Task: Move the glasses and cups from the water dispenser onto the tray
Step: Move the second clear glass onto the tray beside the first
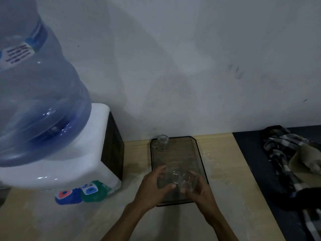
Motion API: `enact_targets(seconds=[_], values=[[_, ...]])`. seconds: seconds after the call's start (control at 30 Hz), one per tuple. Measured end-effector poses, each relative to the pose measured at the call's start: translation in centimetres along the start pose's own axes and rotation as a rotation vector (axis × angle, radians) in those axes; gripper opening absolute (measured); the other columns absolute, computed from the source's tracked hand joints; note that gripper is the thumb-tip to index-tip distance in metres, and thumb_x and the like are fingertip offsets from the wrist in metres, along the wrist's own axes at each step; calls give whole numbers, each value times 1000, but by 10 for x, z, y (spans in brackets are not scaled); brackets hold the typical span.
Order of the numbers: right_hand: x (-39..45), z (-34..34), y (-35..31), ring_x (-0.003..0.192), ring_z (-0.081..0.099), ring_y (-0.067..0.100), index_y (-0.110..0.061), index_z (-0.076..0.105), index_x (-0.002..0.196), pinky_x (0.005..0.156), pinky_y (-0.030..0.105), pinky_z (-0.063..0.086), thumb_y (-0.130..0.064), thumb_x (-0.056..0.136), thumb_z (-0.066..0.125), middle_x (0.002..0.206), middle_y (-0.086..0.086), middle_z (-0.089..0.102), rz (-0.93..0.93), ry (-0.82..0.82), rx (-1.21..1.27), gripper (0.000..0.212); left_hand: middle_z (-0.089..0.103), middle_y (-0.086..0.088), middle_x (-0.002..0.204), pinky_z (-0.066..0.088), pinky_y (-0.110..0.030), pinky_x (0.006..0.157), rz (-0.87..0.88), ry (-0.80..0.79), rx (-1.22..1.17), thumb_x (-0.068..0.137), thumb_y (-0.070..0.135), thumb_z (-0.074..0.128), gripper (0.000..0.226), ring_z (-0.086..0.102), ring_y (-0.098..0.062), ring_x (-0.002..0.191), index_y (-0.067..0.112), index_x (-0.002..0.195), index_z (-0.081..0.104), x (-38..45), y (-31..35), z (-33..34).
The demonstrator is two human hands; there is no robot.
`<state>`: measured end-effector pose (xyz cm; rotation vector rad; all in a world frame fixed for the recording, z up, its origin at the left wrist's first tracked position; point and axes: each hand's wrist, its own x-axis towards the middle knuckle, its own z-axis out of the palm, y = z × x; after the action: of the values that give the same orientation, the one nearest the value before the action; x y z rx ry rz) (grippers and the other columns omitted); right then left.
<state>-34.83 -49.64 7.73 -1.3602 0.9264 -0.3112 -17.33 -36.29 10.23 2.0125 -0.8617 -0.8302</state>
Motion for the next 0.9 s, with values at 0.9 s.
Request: enact_targets(seconds=[0.9], values=[[208,-23,-49,82,73,24,-12,57,121,61,35,63,-57,79,76,108,8,69,137,176,-457,64,0,-1,171,4,-47,127,46,-107,688,90,44,64,96,-4,-19,157,17,161,5,184,-21,12]])
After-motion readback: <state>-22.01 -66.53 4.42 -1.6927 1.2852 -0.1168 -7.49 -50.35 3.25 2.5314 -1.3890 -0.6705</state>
